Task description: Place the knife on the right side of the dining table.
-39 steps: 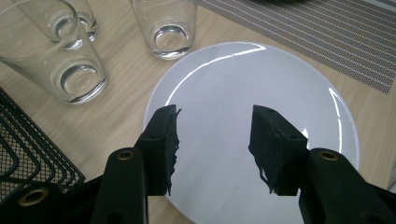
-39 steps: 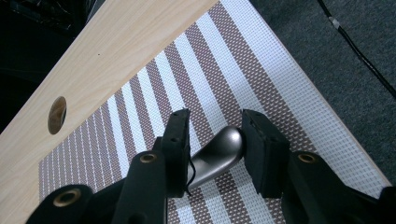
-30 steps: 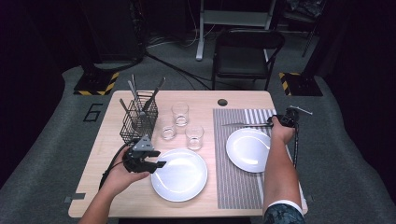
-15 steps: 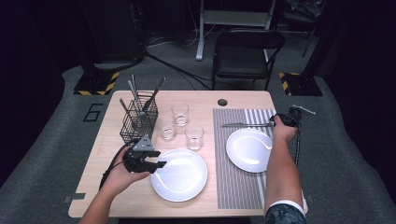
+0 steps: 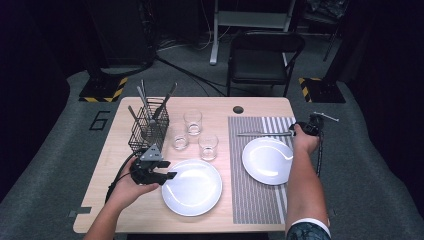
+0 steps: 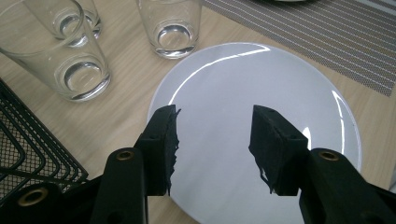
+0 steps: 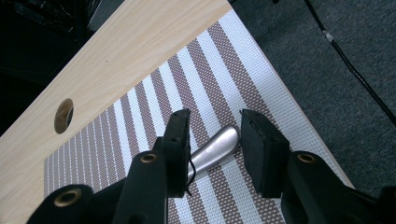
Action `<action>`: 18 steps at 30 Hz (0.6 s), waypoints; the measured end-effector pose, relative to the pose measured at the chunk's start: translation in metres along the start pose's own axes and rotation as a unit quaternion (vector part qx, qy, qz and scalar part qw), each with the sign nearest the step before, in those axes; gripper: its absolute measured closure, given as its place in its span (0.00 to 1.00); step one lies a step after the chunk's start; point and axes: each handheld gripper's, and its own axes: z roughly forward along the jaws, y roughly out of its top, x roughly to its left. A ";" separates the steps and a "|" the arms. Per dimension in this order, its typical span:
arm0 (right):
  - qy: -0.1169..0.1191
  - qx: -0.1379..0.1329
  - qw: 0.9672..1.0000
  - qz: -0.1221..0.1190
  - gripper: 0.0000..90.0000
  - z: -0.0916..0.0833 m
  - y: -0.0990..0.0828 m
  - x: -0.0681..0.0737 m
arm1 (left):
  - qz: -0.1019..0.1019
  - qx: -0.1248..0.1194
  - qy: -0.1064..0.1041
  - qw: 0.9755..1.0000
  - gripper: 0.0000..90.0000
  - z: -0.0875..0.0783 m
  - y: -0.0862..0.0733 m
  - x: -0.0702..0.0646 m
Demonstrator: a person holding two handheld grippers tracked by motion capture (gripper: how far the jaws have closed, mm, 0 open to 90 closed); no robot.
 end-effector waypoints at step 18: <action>0.015 -0.006 0.999 -0.037 0.68 -0.014 -0.009 0.008 | -0.006 -0.009 0.000 1.000 0.56 -0.004 0.002 0.007</action>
